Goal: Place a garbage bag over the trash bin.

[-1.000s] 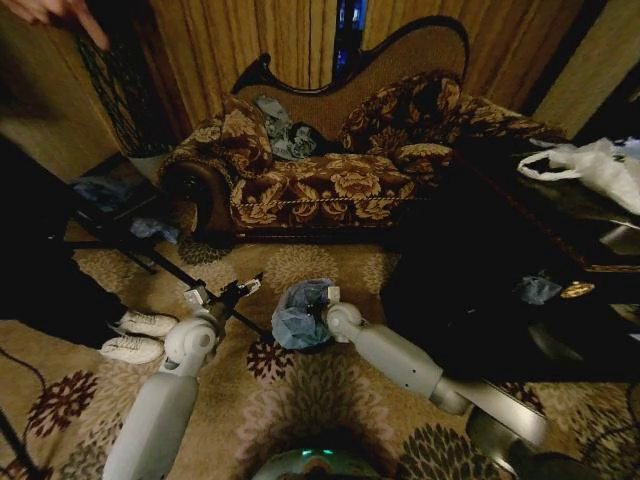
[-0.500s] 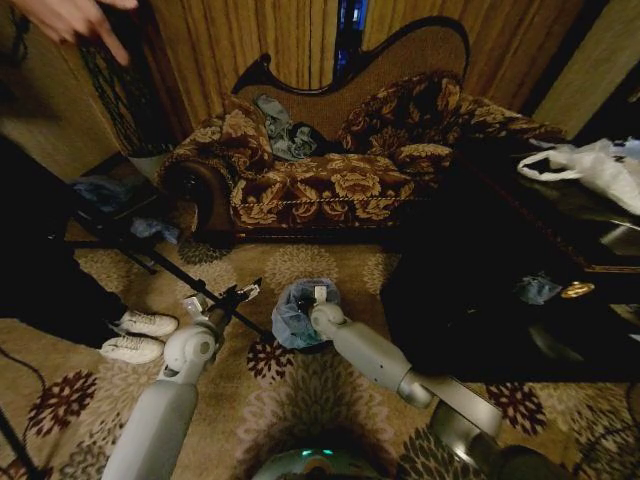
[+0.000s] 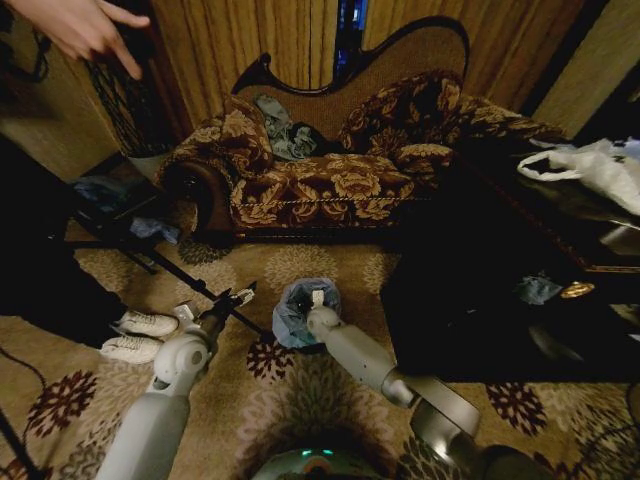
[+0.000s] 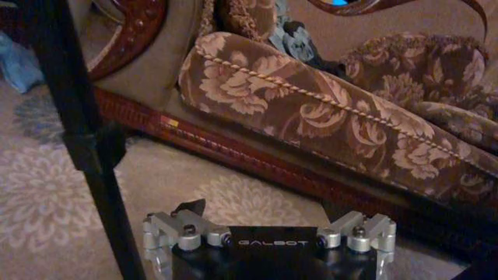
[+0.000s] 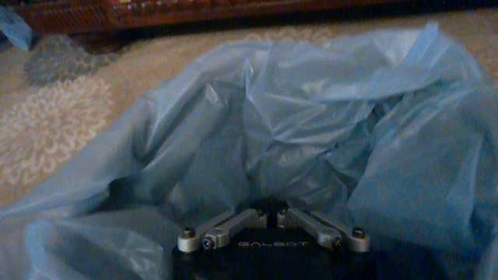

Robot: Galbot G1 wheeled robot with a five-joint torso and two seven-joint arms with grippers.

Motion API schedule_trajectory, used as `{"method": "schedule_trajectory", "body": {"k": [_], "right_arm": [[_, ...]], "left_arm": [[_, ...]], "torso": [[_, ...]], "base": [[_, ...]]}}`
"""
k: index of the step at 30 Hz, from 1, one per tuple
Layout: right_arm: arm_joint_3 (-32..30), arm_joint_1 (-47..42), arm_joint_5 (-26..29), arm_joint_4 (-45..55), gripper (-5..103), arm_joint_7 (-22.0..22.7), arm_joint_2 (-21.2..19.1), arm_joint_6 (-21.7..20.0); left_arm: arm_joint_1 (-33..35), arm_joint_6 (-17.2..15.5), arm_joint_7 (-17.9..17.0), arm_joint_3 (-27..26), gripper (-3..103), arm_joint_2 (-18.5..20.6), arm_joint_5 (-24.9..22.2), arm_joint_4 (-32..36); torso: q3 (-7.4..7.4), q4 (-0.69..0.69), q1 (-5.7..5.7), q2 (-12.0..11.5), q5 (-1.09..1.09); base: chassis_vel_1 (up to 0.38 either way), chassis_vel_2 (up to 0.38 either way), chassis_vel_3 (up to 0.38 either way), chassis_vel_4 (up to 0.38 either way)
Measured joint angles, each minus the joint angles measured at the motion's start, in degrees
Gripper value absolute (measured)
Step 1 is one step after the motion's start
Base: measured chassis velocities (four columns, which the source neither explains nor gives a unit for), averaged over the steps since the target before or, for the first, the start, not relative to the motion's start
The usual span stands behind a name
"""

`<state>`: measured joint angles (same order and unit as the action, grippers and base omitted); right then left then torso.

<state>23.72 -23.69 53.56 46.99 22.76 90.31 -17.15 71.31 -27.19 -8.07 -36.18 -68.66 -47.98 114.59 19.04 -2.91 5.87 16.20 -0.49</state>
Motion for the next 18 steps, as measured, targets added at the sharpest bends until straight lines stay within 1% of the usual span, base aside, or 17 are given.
{"method": "schedule_trajectory", "body": {"k": [7,16,18], "right_arm": [[-2.12,-0.37,-3.76,-5.49,0,-2.31,1.94,2.57],[-2.55,-1.45,-4.23,-5.72,0,-3.84,1.96,3.08],[-2.87,-2.28,-4.40,-3.14,2,-4.63,1.62,2.65]], "left_arm": [[1.65,0.15,0.06,-1.16,100,-0.78,0.17,1.45],[1.73,0.23,-0.20,-1.20,100,-1.01,0.21,1.82],[1.43,0.23,-0.25,-1.06,100,-0.89,0.19,1.90]], "torso": [[0.00,0.00,0.00,0.00,0.00],[0.00,0.00,0.00,0.00,0.00],[0.00,0.00,0.00,0.00,0.00]], "base": [[0.000,0.000,0.000,0.000],[0.000,0.000,0.000,0.000],[0.000,0.000,0.000,0.000]]}}
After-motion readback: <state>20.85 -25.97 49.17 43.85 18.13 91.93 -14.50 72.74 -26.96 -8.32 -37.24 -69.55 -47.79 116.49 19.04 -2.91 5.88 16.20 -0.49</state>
